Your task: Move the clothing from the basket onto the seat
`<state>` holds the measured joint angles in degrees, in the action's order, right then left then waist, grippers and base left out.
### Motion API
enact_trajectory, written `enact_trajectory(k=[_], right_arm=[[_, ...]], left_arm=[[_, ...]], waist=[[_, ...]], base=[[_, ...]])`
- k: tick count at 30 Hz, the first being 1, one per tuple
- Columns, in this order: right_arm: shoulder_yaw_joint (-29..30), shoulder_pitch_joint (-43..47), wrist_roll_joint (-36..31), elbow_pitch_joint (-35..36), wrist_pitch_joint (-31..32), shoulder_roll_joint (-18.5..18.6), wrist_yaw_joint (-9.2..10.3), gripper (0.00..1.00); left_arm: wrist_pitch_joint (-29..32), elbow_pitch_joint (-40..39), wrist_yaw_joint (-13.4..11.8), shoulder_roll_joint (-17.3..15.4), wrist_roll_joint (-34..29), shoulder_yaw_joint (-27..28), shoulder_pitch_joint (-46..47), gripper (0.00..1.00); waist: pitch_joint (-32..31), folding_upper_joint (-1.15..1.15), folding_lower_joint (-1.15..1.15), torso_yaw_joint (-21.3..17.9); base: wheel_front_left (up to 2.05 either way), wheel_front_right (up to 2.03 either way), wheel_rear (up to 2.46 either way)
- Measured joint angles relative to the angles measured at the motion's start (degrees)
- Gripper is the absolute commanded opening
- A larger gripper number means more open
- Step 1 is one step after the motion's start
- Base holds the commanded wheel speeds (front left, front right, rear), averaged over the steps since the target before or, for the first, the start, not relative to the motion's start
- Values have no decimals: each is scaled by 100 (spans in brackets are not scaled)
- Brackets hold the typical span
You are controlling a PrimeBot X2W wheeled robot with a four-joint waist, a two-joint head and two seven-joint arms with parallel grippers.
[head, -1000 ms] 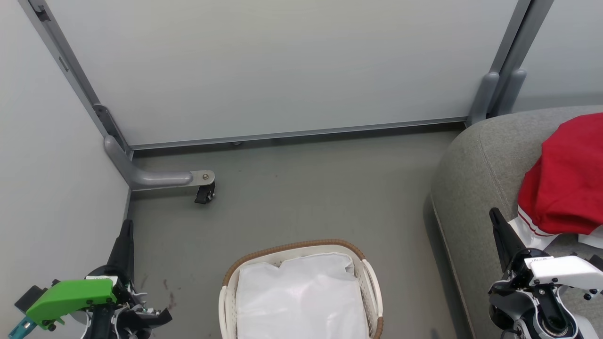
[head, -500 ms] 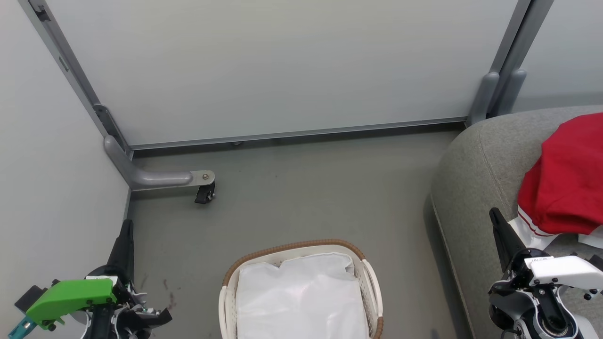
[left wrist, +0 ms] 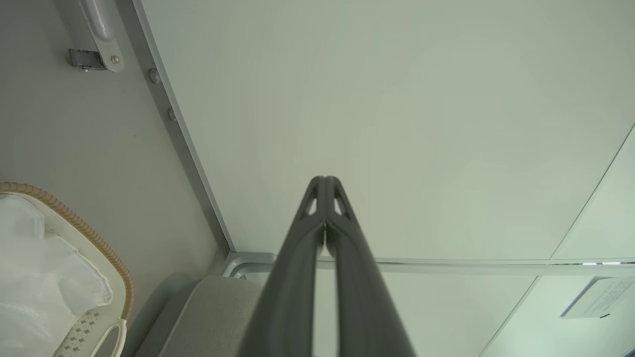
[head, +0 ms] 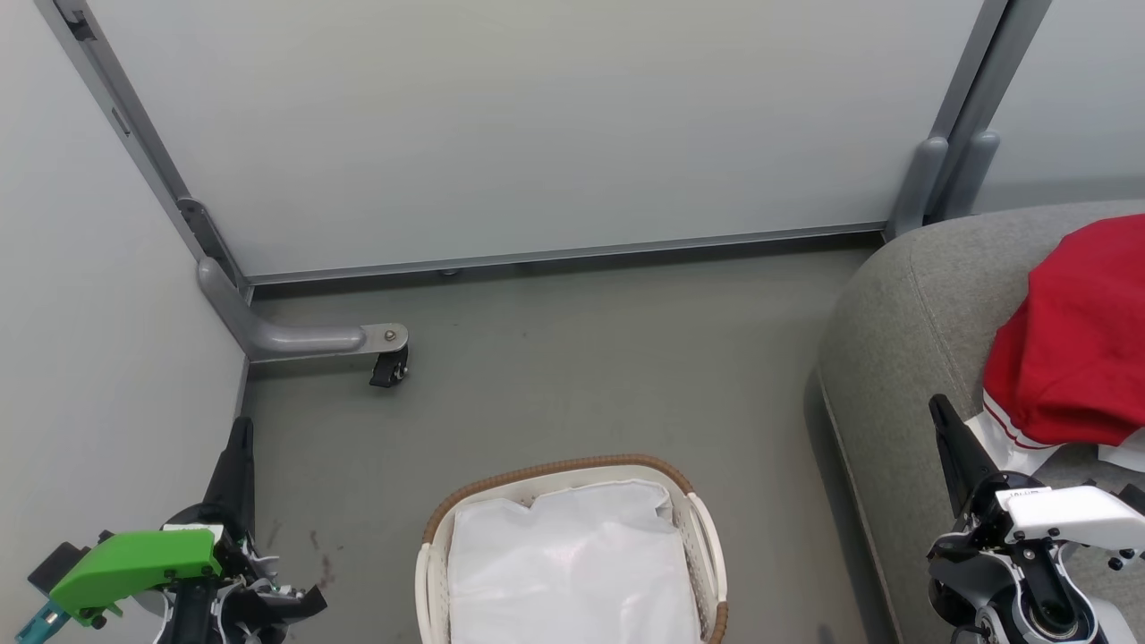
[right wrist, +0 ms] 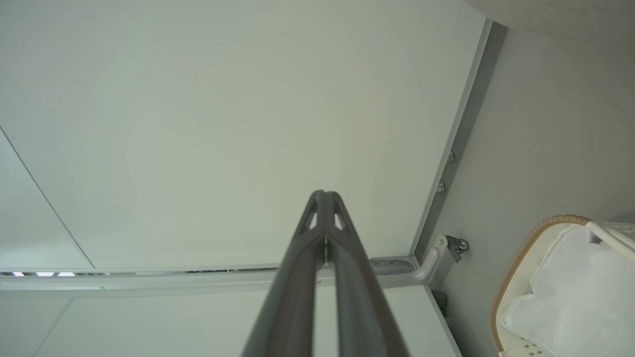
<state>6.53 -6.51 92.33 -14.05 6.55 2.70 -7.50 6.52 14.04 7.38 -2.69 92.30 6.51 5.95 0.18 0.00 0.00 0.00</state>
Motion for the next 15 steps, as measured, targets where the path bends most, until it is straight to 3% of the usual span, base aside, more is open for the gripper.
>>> enact_trajectory(k=[15], right_arm=[[0, 0, 0, 1, 0, 0, 0, 0]], left_arm=[[0, -2, 0, 0, 1, 0, 0, 0]], waist=[[0, 0, 0, 0]], base=[[0, 0, 0]])
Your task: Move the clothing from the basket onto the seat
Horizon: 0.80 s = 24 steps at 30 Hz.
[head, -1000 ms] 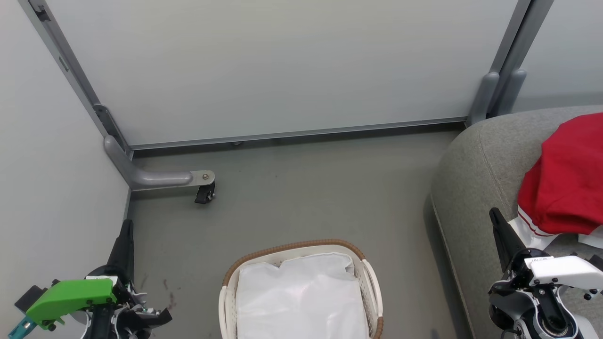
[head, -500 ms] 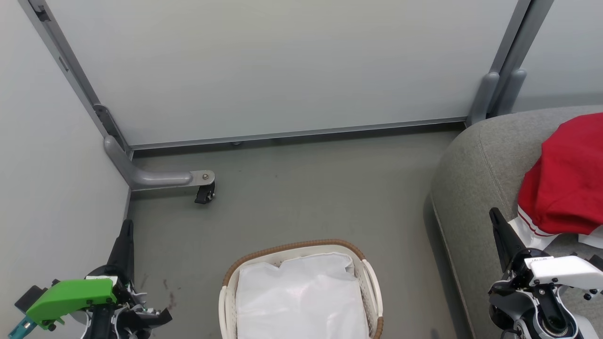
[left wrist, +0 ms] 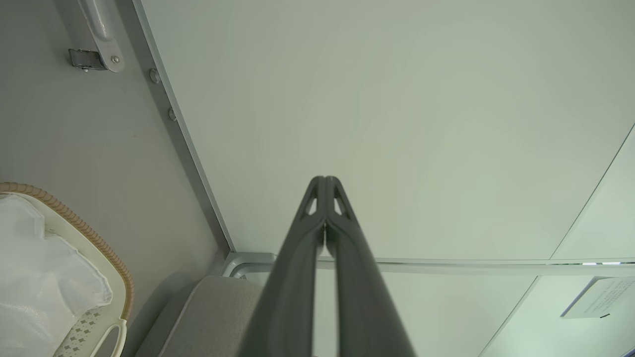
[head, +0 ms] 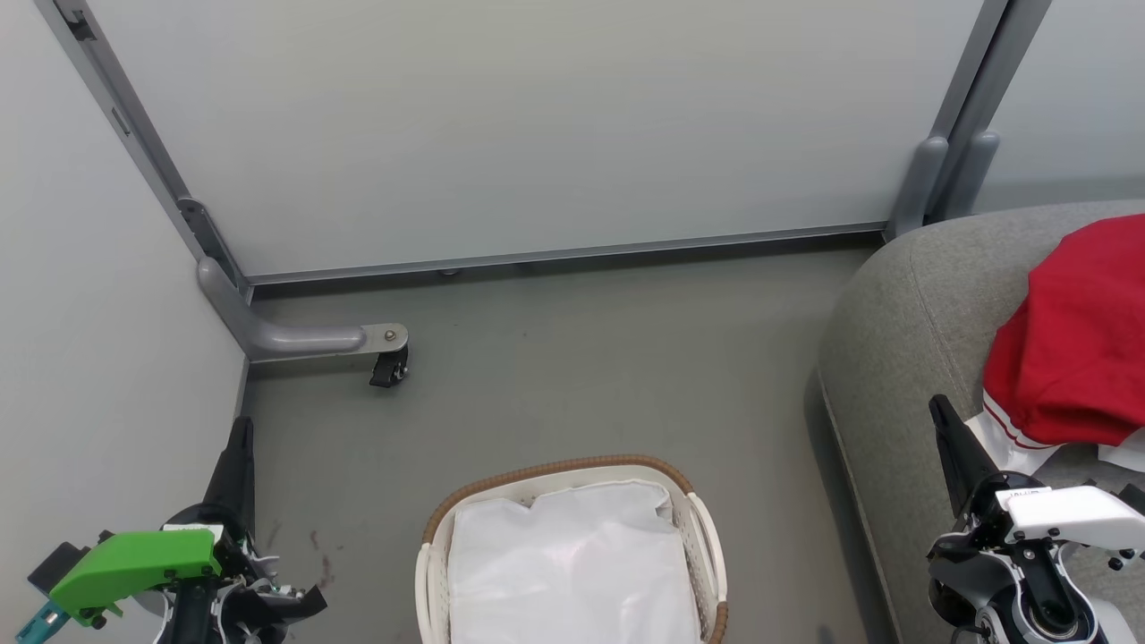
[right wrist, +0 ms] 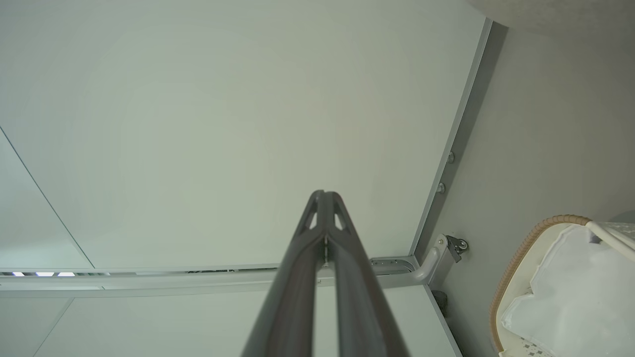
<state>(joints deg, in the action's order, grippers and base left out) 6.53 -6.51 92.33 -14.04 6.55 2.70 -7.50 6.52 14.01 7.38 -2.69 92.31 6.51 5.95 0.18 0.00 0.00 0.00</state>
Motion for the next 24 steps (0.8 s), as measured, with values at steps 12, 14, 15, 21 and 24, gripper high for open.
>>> enact_trajectory(k=[12, 14, 15, 21, 24], right_arm=[[0, 0, 0, 0, 0, 0, 0, 0], [0, 0, 0, 0, 0, 0, 0, 0], [0, 0, 0, 0, 0, 0, 0, 0], [0, 0, 0, 0, 0, 0, 0, 0], [0, 1, 0, 0, 0, 0, 0, 0]], left_arm=[[0, 1, 0, 0, 0, 0, 0, 0], [0, 1, 0, 0, 0, 0, 0, 0], [0, 1, 0, 0, 0, 0, 0, 0], [0, -1, 0, 0, 0, 0, 0, 0], [0, 2, 0, 0, 0, 0, 0, 0]], waist=[[0, 0, 0, 0], [0, 0, 0, 0], [0, 0, 0, 0], [0, 0, 0, 0], [0, 0, 0, 0]], base=[[0, 0, 0], [0, 0, 0], [0, 0, 0], [0, 0, 0], [0, 0, 0]])
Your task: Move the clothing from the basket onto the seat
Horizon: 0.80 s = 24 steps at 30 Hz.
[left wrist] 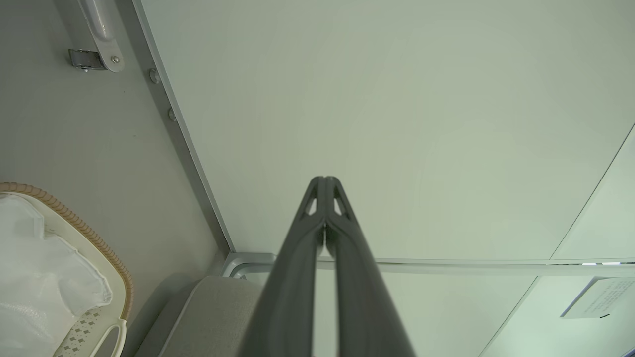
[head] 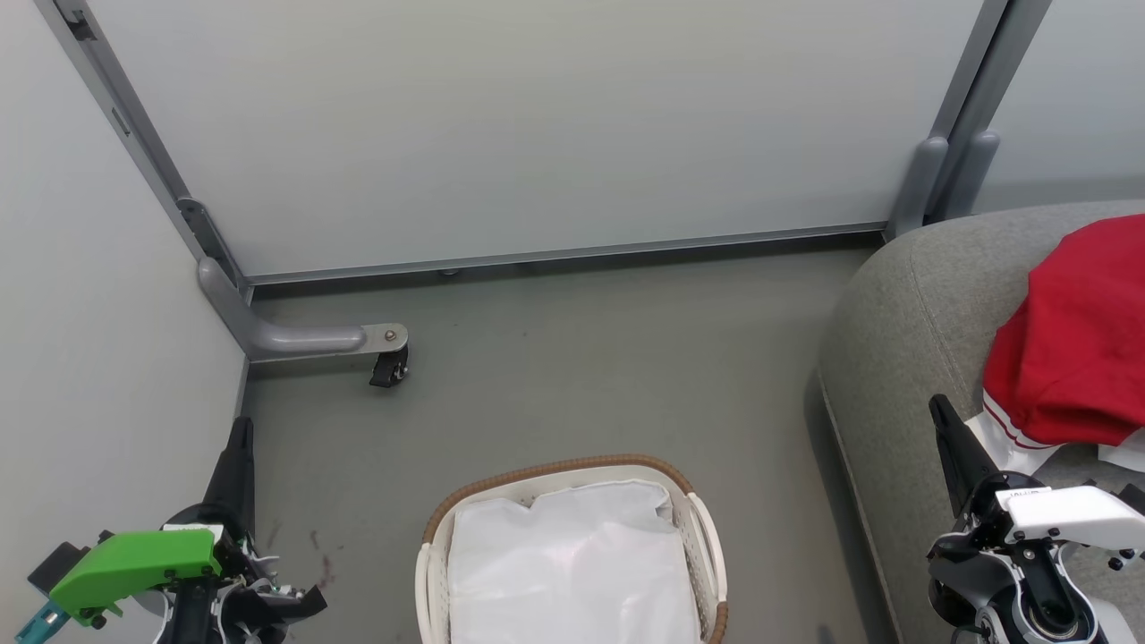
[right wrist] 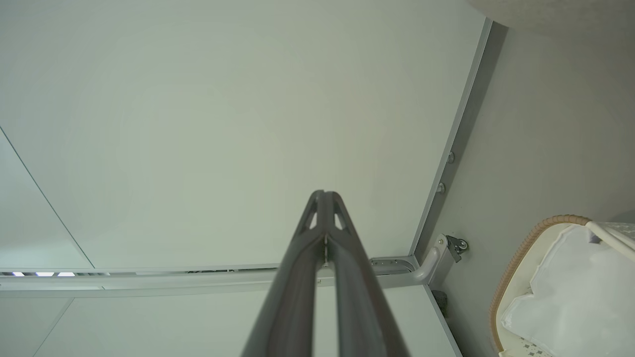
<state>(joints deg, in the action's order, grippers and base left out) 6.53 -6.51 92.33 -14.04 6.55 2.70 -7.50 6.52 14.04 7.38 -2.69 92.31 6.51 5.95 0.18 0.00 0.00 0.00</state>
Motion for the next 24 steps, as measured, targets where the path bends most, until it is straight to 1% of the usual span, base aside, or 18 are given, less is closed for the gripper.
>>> enact_trajectory(k=[24], right_arm=[[0, 0, 0, 0, 0, 0, 0, 0]], left_arm=[[0, -1, 0, 0, 0, 0, 0, 0]], waist=[[0, 0, 0, 0]], base=[[0, 0, 0]])
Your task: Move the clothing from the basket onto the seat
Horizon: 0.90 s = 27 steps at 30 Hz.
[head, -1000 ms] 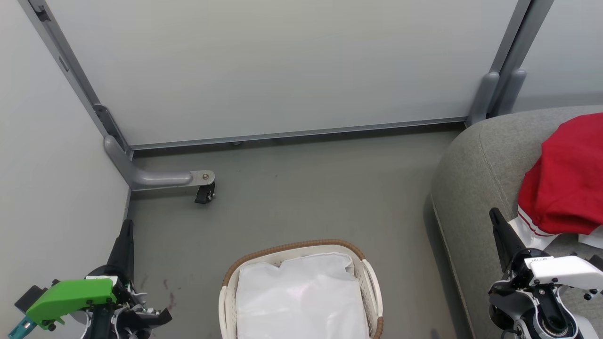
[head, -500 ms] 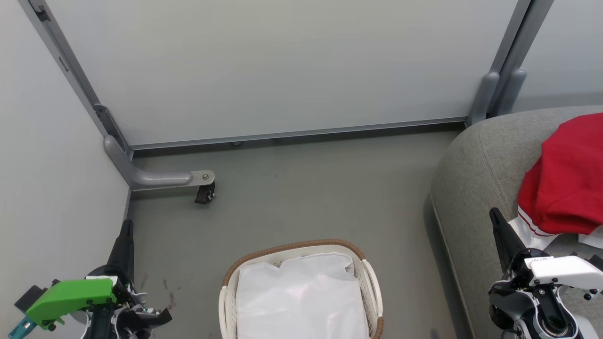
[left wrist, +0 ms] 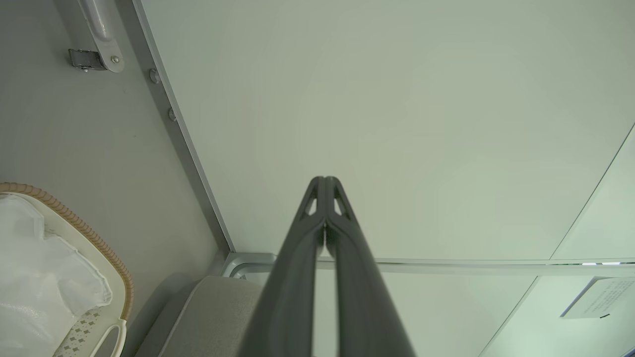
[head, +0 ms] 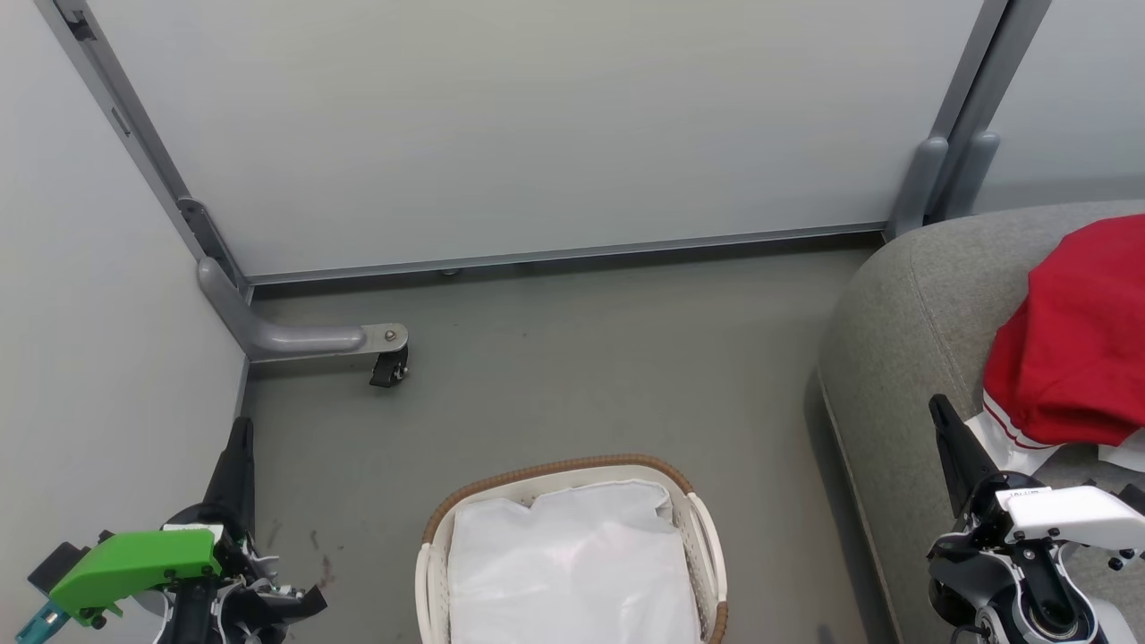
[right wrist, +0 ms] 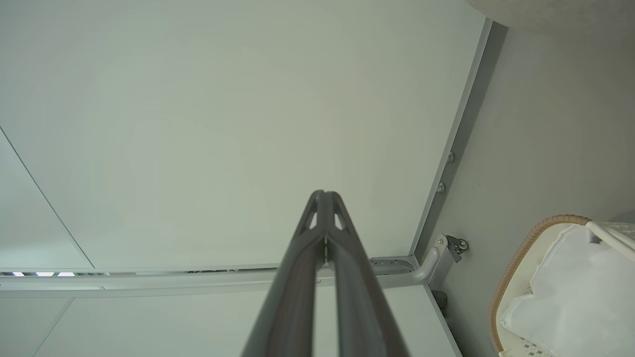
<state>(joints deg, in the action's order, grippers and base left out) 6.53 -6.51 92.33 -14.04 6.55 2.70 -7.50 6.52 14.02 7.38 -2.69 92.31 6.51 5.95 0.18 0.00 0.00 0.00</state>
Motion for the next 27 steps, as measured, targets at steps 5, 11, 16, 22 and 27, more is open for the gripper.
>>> enact_trajectory(k=[5, 11, 16, 22, 27], right_arm=[[0, 0, 0, 0, 0, 0, 0, 0], [0, 0, 0, 0, 0, 0, 0, 0], [0, 0, 0, 0, 0, 0, 0, 0], [0, 0, 0, 0, 0, 0, 0, 0], [0, 0, 0, 0, 0, 0, 0, 0]], left_arm=[[0, -1, 0, 0, 0, 0, 0, 0], [0, -3, 0, 0, 0, 0, 0, 0], [0, -2, 0, 0, 0, 0, 0, 0], [0, 0, 0, 0, 0, 0, 0, 0], [0, -1, 0, 0, 0, 0, 0, 0]], waist=[[0, 0, 0, 0], [0, 0, 0, 0], [0, 0, 0, 0], [0, 0, 0, 0], [0, 0, 0, 0]], base=[[0, 0, 0], [0, 0, 0], [0, 0, 0], [0, 0, 0], [0, 0, 0]])
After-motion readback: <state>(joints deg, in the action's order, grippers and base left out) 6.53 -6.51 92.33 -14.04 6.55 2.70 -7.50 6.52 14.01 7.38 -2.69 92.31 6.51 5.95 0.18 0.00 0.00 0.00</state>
